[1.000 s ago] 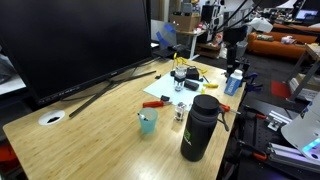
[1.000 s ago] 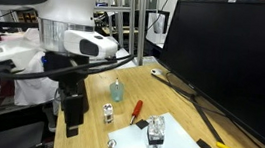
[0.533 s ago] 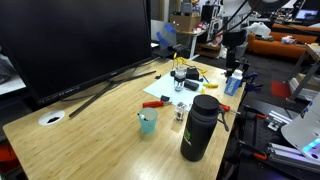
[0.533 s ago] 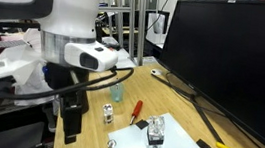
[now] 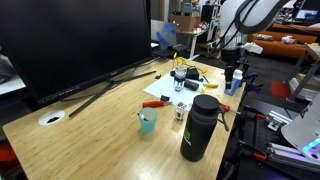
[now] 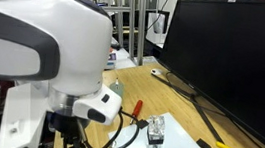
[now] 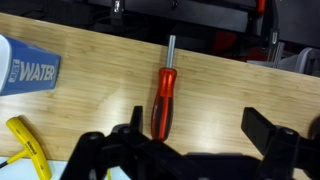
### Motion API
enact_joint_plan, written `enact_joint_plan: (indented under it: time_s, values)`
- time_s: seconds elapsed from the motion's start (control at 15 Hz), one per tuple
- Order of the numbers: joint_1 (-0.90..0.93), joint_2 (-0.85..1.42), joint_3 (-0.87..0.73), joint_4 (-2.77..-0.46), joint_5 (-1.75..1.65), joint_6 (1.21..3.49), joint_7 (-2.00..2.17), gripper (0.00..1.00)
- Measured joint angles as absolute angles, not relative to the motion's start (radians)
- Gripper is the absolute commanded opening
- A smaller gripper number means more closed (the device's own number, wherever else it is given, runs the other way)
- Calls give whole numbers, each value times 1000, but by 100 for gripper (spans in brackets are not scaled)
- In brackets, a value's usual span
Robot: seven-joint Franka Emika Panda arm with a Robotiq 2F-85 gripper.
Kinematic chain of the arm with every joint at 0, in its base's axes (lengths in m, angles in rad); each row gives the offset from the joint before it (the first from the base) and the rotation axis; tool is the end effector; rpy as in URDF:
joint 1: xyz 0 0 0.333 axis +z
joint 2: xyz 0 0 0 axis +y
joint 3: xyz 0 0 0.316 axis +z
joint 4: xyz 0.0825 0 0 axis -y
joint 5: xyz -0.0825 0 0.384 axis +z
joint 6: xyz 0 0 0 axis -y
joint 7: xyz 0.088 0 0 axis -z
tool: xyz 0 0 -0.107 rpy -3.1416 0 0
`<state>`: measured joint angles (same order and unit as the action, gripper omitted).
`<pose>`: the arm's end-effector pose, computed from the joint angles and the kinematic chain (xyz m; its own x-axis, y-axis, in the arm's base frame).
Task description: Put the screwdriver on the whiteboard
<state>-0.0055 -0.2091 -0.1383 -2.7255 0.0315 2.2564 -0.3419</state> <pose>0.3609 -0.0485 0.2695 0.9546 0.1909 -0.2288 0.1641 -0.9777 -0.1313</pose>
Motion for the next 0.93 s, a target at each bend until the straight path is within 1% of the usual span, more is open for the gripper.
enact_joint_plan:
  time_s: [0.27, 0.6, 0.93]
  values:
    - [-7, -131, -138, -2716, 18, 2259, -364, 100]
    - [-7, -123, -135, -2712, 18, 2265, -361, 100]
    - [-7, -30, -129, -2728, -41, 2413, -362, 100]
